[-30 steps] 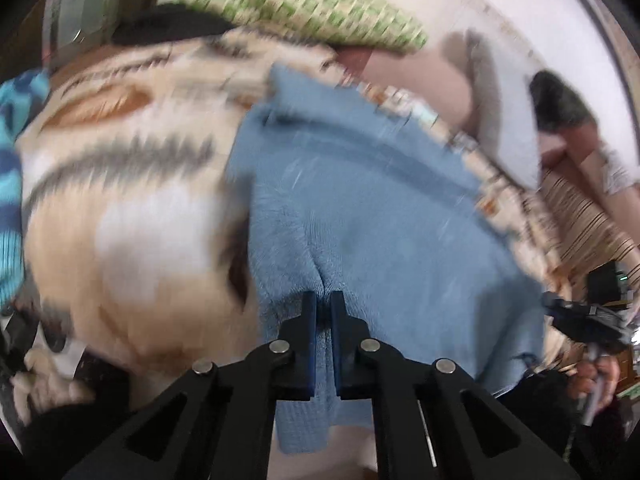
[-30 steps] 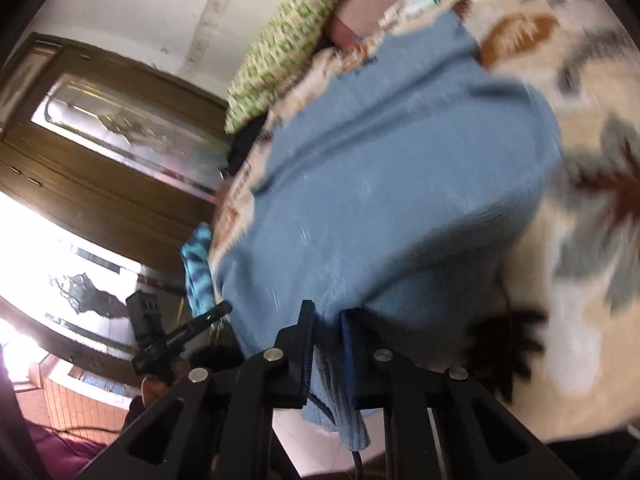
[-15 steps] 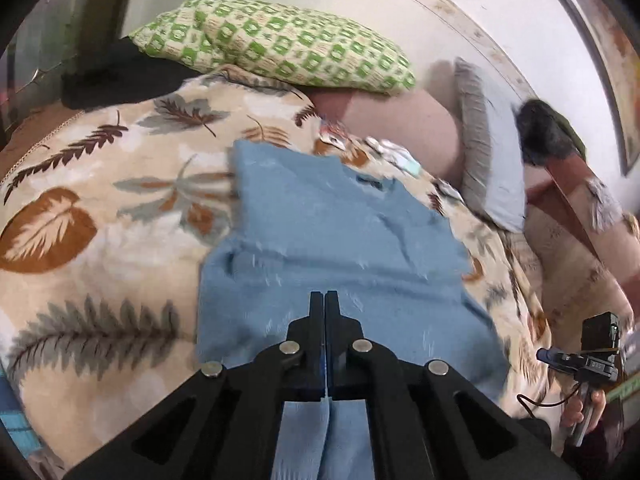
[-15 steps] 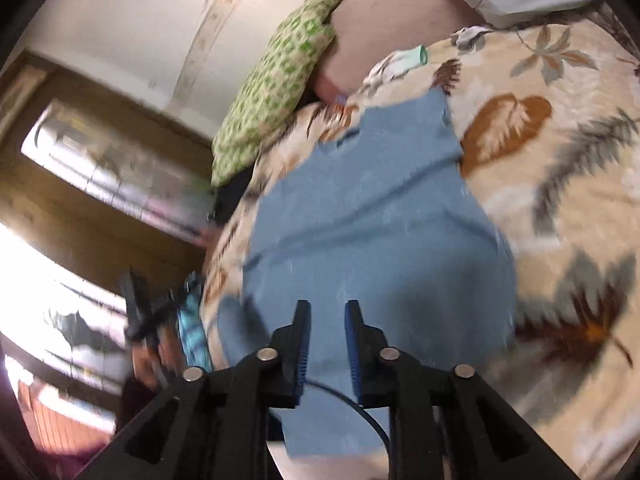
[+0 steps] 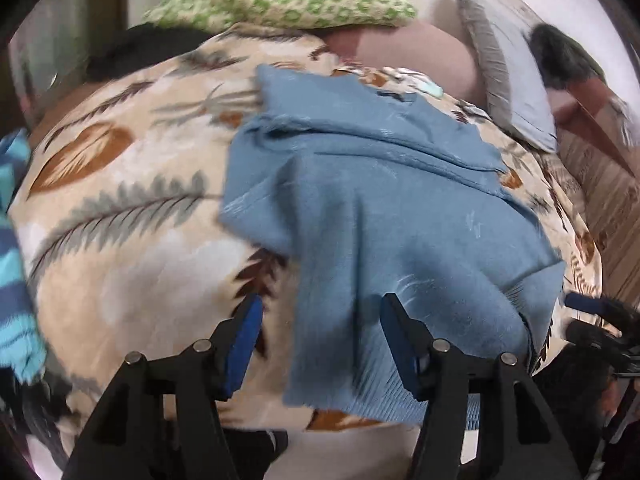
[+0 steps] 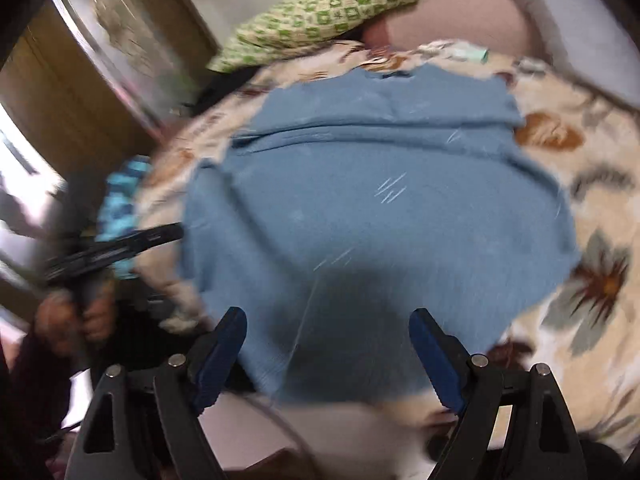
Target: Fold small clothes
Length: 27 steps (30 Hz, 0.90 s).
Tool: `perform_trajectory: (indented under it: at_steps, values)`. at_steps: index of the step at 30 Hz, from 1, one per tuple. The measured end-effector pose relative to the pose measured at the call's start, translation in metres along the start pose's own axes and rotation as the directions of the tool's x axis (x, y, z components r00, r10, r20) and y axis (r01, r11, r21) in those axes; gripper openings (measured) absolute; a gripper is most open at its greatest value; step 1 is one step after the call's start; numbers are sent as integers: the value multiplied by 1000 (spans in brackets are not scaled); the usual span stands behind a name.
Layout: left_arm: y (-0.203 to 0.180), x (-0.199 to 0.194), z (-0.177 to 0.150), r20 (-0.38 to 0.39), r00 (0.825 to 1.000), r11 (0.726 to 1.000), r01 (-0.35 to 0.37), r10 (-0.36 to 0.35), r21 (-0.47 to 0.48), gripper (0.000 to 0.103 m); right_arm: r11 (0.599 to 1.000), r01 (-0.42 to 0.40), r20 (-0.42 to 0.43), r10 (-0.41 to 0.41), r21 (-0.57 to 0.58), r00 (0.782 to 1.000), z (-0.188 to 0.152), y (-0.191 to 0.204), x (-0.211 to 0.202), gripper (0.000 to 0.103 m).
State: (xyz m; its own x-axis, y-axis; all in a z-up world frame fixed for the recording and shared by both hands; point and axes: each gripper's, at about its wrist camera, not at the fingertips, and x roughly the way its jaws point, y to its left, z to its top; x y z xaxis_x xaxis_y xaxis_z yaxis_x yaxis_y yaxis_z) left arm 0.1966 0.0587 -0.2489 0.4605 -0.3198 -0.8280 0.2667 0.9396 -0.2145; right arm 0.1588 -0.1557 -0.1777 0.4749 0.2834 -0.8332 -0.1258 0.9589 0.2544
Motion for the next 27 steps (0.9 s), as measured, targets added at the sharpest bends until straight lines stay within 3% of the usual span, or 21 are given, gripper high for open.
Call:
perform_trajectory:
  at_steps: [3, 5, 7, 8, 9, 12, 14, 16, 21, 23, 24, 27]
  values:
    - [-4, 22, 3, -63, 998, 1000, 23, -23, -10, 67, 993, 120, -79, -121, -16, 989, 10, 17, 33, 86]
    - [-7, 33, 1, -80, 995, 998, 61, -60, -1, 64, 972, 219, -136, -229, -86, 964, 2, 23, 58, 82]
    - [-5, 37, 0, -89, 994, 998, 62, -61, 8, 33, 972, 226, -146, -234, -66, 961, -9, 10, 61, 74]
    - [-4, 38, -2, -96, 991, 995, 99, -98, 1, 17, 978, 205, -162, -208, -34, 965, -15, -1, 60, 68]
    - [-1, 36, -5, -94, 985, 990, 144, -144, -5, 14, 985, 175, -177, -172, 2, 969, -19, -12, 57, 64]
    - [-6, 32, -16, -104, 980, 983, 174, -167, 63, 11, 988, 91, -208, -63, 125, 976, -35, -51, 38, 51]
    - [-5, 30, -21, -120, 963, 969, 245, -239, 37, 11, 981, 59, -223, -18, 183, 975, -43, -69, 29, 48]
    - [-3, 22, -23, -112, 934, 941, 339, -338, -17, 11, 971, 33, -232, 24, 238, 972, -49, -84, 26, 48]
    - [0, 2, -18, -70, 897, 899, 431, -436, -80, 11, 918, -94, -162, 167, 385, 973, -55, -106, 25, 48]
    - [-1, 0, -14, -71, 904, 906, 417, -422, -75, 11, 868, -167, -126, 253, 467, 959, -62, -116, 28, 48]
    - [-4, 2, -11, -89, 922, 926, 374, -377, -48, 11, 858, -177, -117, 264, 483, 957, -63, -117, 30, 48]
    - [-5, 11, -14, -125, 942, 951, 308, -310, -33, 12, 910, -93, -131, 158, 404, 979, -58, -99, 25, 54]
